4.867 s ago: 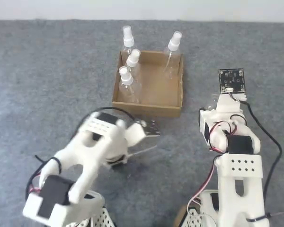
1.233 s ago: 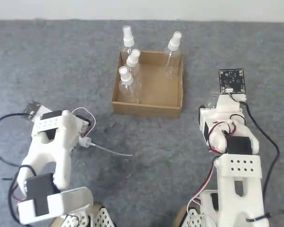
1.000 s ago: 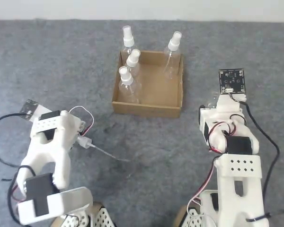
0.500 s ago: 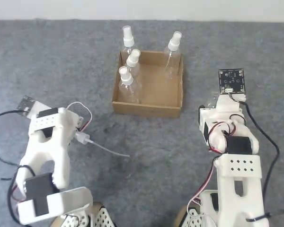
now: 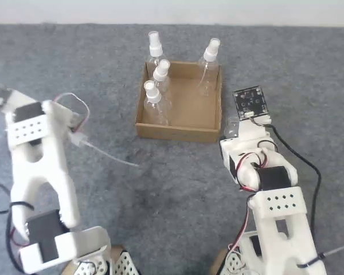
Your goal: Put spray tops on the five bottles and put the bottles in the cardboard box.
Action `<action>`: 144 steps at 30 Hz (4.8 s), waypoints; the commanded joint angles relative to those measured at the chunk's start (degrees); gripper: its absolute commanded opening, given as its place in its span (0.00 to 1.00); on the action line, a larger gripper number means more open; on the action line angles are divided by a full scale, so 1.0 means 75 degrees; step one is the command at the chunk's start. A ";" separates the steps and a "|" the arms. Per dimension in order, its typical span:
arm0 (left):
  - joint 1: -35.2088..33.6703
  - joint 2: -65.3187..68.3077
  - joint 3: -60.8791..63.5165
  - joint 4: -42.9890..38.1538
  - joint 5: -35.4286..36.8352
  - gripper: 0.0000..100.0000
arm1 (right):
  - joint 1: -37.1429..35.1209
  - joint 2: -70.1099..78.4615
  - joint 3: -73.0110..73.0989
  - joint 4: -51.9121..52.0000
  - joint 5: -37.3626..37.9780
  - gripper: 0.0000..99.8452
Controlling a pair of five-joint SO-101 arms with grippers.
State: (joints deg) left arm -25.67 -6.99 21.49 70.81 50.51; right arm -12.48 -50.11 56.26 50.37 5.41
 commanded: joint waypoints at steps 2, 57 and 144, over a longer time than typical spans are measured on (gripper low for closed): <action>-0.0352 -0.0141 -0.1600 0.0715 -0.0598 0.01 | -0.0252 -0.0498 -0.0082 0.0100 0.0164 0.08; 0.2122 -0.4360 -0.2163 0.0094 -0.0328 0.01 | -0.4261 -0.3593 0.1313 -0.0545 0.0844 0.08; 0.2966 -1.0960 0.3300 -0.2262 -0.1582 0.01 | -0.4132 -0.3581 0.1969 -0.1295 0.0867 0.08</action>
State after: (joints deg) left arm -3.16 -88.92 48.92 52.62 39.34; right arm -44.22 -75.69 71.65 42.20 10.86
